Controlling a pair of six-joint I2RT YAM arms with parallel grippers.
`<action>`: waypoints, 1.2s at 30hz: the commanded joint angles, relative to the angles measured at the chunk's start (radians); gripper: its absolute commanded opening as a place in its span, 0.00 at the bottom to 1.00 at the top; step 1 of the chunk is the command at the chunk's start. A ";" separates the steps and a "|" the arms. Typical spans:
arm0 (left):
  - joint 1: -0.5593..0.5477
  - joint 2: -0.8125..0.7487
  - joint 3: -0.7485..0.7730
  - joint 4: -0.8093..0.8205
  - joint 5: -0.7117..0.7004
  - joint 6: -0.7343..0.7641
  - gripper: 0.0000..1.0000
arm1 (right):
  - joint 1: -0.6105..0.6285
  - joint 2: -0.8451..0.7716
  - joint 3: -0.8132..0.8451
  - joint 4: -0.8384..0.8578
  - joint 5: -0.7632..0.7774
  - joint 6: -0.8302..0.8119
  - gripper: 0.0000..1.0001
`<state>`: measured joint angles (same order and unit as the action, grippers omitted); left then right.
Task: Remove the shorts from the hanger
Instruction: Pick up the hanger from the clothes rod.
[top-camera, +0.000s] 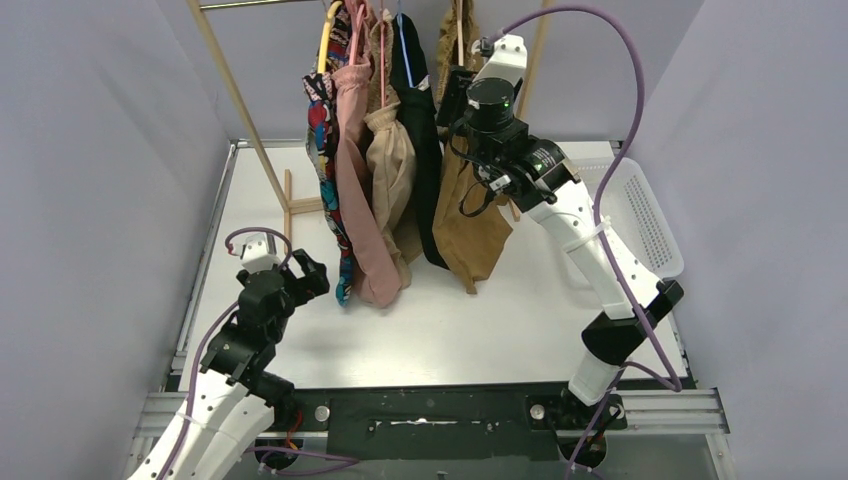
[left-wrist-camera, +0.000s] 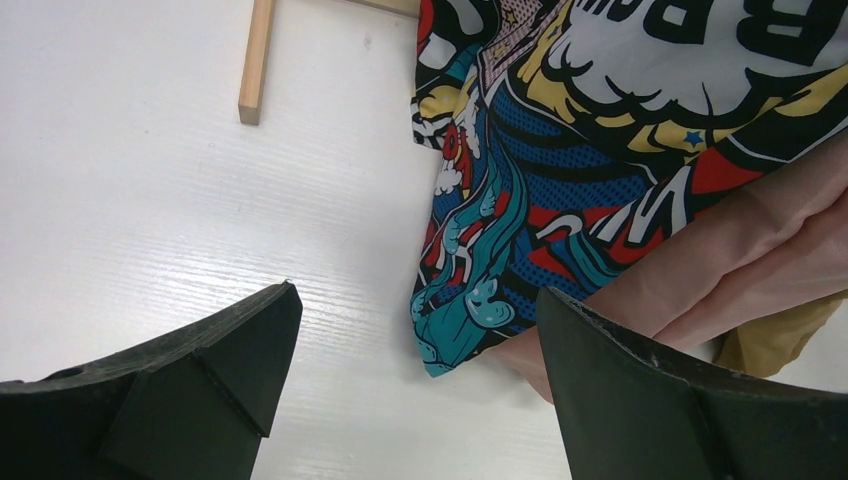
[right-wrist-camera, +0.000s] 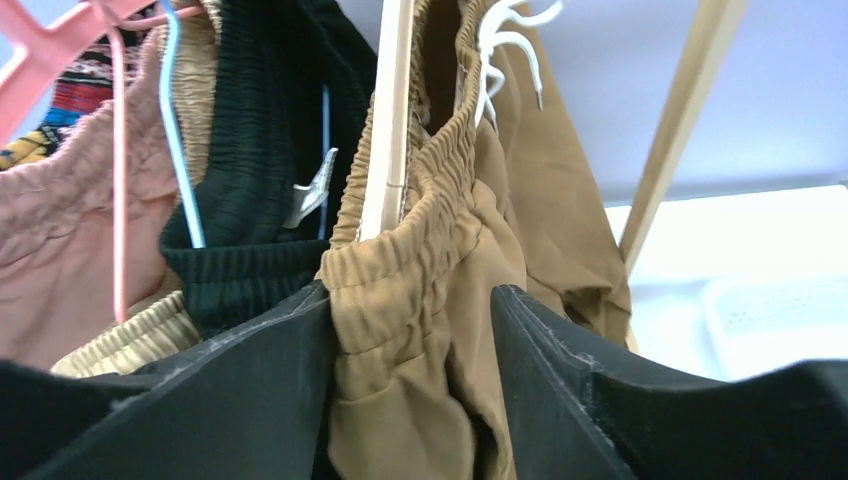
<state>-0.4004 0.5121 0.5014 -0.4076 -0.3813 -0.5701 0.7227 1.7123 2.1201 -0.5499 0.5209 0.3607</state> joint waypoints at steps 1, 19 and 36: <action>-0.006 0.005 0.009 0.043 -0.002 -0.007 0.89 | 0.002 -0.032 0.034 -0.042 0.126 -0.029 0.55; -0.008 0.014 0.008 0.046 0.004 -0.005 0.89 | -0.100 0.057 0.126 -0.081 -0.161 -0.064 0.45; -0.008 0.013 0.008 0.048 0.008 -0.005 0.89 | -0.070 0.045 0.136 0.006 -0.046 -0.107 0.00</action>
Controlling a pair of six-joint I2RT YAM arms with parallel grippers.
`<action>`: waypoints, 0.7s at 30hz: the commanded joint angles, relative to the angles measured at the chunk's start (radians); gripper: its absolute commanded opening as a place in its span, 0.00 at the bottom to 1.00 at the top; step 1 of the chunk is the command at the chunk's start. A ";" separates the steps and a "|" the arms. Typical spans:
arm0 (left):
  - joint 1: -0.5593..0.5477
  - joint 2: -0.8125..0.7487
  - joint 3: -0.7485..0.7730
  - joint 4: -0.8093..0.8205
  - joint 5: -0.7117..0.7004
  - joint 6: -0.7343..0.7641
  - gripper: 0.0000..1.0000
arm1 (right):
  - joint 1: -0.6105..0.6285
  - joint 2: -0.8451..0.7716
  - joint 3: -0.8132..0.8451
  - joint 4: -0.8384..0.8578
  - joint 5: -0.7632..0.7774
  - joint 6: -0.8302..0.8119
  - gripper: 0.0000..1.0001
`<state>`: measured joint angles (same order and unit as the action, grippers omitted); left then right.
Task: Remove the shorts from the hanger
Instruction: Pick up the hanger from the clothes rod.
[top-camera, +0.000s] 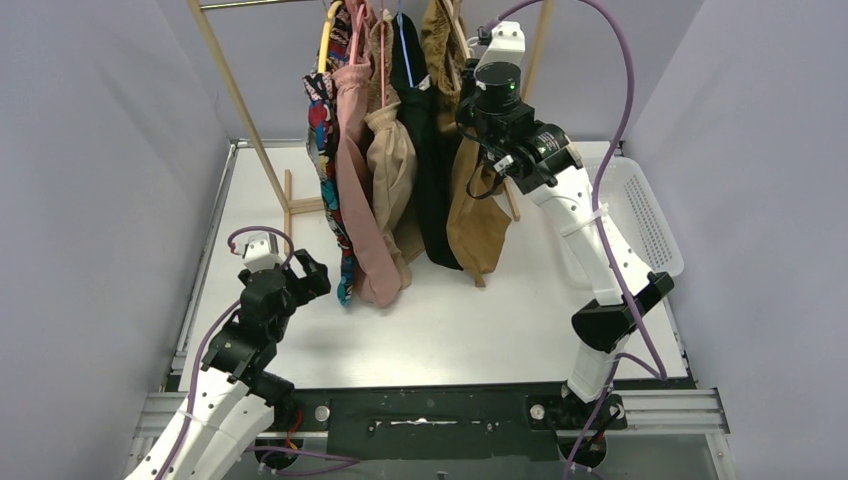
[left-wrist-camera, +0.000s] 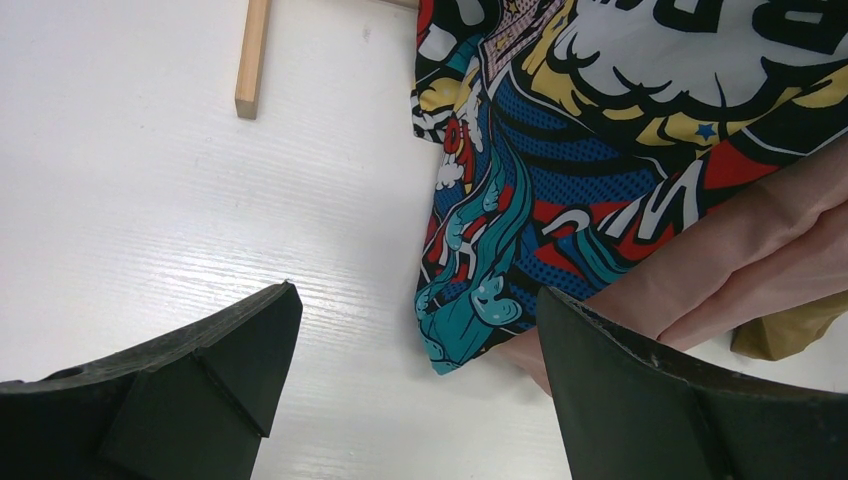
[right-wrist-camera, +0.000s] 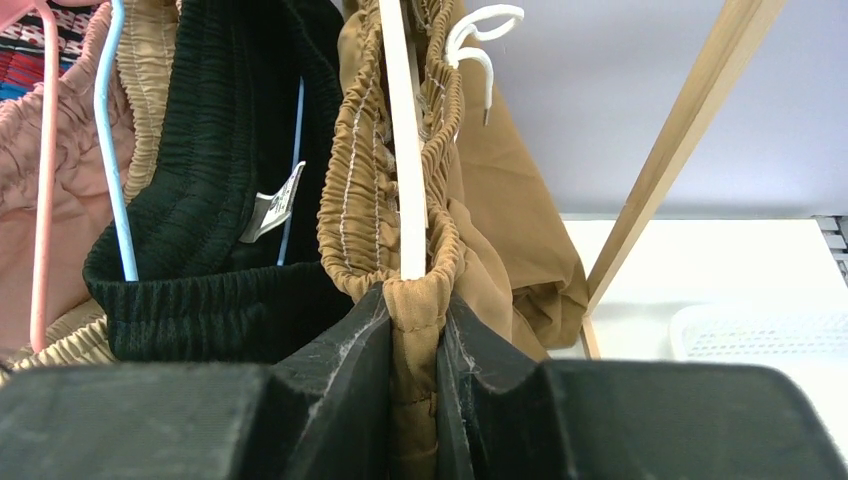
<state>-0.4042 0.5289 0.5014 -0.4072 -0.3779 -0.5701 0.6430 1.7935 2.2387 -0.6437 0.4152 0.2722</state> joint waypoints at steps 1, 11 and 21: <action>-0.004 -0.004 0.008 0.048 0.005 -0.005 0.89 | 0.011 -0.047 0.009 0.125 0.063 -0.022 0.00; -0.004 -0.005 0.008 0.047 0.007 -0.003 0.89 | 0.042 -0.097 -0.057 0.322 0.076 -0.135 0.00; -0.004 -0.011 0.008 0.048 0.002 -0.004 0.89 | 0.093 -0.154 -0.119 0.405 0.168 -0.197 0.00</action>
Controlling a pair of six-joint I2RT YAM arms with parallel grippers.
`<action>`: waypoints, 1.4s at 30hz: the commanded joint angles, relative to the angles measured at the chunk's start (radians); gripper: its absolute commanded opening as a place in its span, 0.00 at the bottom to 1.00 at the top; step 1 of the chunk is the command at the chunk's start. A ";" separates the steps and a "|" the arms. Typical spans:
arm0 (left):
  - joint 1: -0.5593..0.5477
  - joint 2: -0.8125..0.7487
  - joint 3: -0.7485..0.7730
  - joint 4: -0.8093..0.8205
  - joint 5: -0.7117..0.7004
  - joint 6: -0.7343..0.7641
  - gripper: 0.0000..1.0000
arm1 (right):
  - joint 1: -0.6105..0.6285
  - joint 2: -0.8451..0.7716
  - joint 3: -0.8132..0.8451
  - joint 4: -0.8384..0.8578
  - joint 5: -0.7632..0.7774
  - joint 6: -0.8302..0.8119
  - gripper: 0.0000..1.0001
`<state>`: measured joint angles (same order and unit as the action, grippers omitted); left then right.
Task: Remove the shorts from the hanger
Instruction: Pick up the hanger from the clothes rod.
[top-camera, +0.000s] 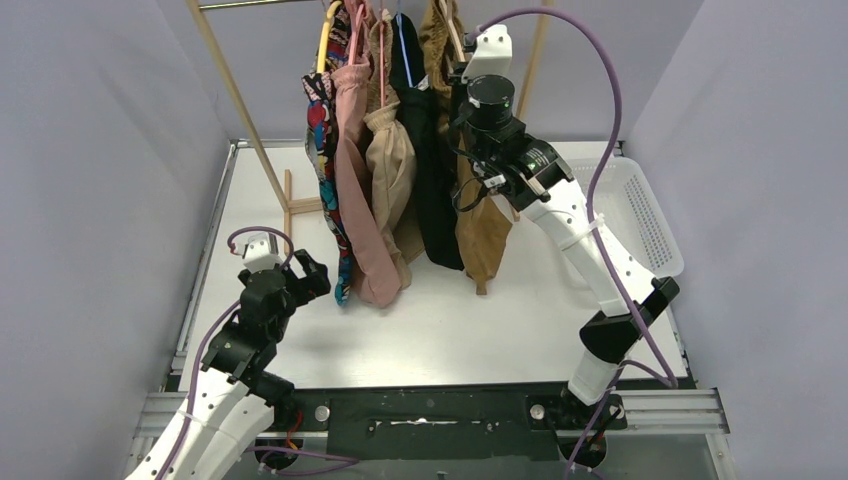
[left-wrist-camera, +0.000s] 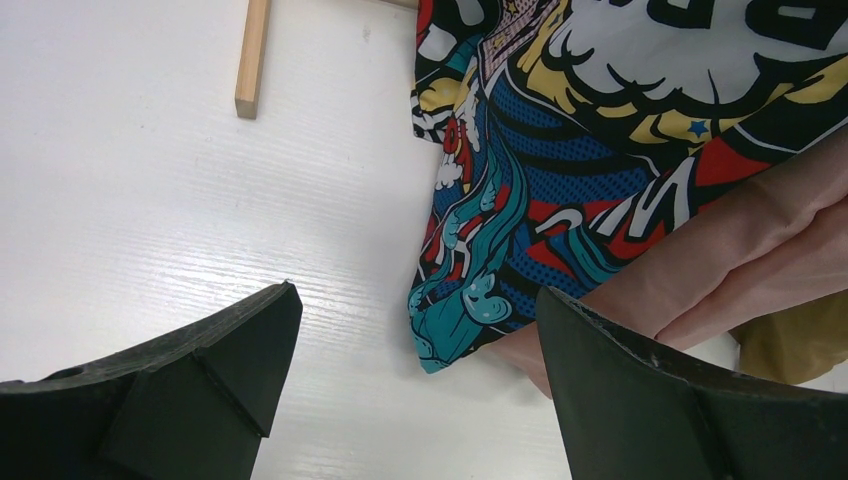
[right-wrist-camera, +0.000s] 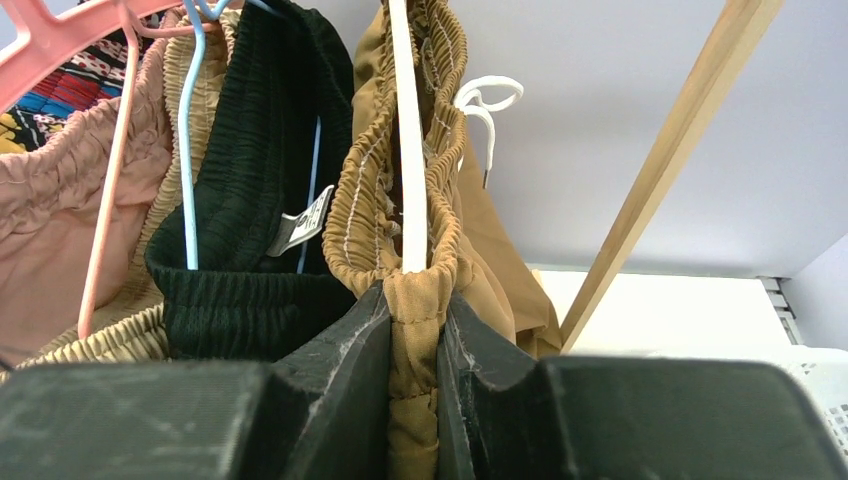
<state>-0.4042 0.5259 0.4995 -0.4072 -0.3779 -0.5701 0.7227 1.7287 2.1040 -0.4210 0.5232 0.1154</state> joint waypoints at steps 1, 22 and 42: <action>-0.004 -0.007 0.009 0.048 0.001 -0.004 0.89 | 0.014 -0.091 0.016 0.186 0.061 -0.043 0.00; -0.005 -0.008 0.010 0.047 0.002 -0.005 0.89 | 0.020 -0.326 -0.351 0.145 0.137 0.139 0.00; -0.023 -0.057 0.111 -0.120 0.102 -0.125 0.91 | 0.032 -0.990 -1.062 -0.139 -0.145 0.644 0.00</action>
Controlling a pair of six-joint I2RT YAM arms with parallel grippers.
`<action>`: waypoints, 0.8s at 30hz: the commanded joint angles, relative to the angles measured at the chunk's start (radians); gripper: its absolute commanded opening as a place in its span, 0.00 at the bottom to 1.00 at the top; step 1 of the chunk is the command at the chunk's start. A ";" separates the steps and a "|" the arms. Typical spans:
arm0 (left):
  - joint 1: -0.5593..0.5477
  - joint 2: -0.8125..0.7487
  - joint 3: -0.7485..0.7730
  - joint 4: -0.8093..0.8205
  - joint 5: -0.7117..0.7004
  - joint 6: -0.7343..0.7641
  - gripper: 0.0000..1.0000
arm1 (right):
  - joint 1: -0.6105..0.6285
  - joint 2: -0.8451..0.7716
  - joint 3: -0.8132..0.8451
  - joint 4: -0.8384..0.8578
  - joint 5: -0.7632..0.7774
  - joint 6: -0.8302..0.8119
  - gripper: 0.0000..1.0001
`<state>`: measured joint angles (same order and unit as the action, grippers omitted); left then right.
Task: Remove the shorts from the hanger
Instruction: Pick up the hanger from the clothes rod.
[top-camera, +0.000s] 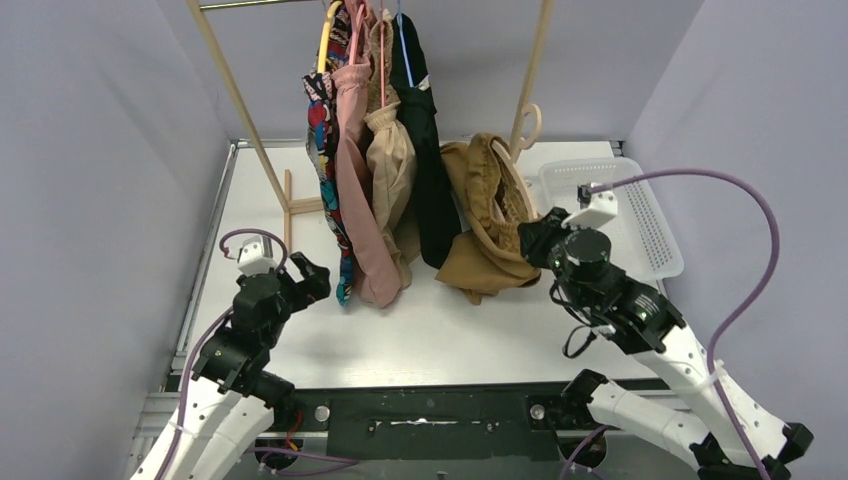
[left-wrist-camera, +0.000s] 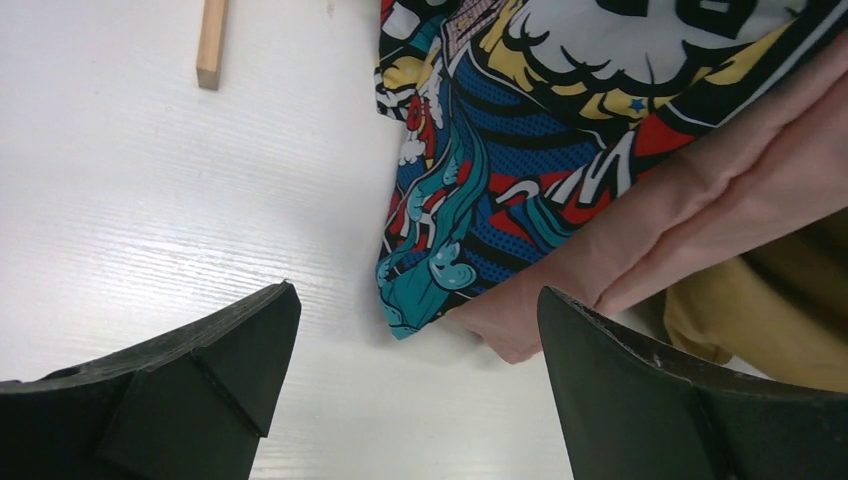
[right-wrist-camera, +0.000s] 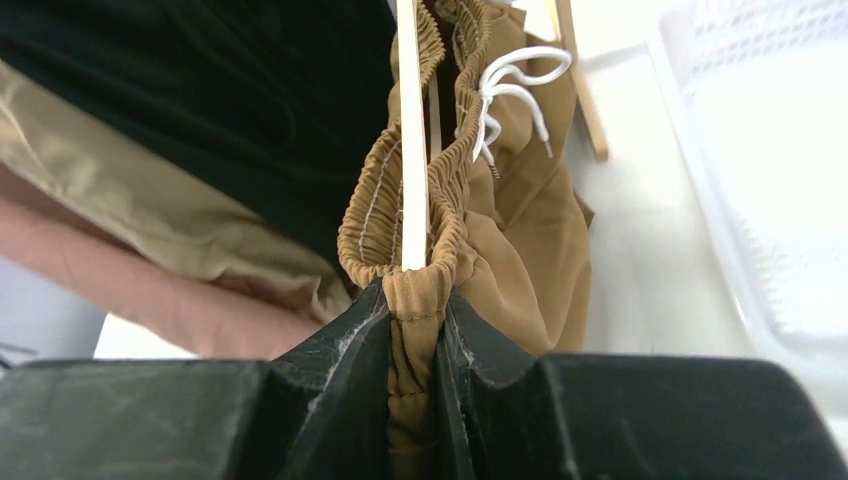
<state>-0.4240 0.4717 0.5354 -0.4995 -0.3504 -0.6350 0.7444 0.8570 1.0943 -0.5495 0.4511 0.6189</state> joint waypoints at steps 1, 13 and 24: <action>-0.003 0.006 0.087 -0.036 0.093 -0.063 0.91 | 0.010 -0.147 -0.067 -0.032 -0.094 0.148 0.00; -0.004 0.153 0.185 0.005 0.352 -0.083 0.90 | 0.010 -0.434 -0.016 -0.122 -0.391 0.059 0.00; -0.004 0.175 0.164 0.061 0.400 -0.140 0.86 | 0.009 -0.426 0.236 -0.227 -0.375 -0.069 0.00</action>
<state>-0.4240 0.6575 0.6811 -0.5125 0.0166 -0.7578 0.7479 0.4255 1.2385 -0.8337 0.0780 0.6212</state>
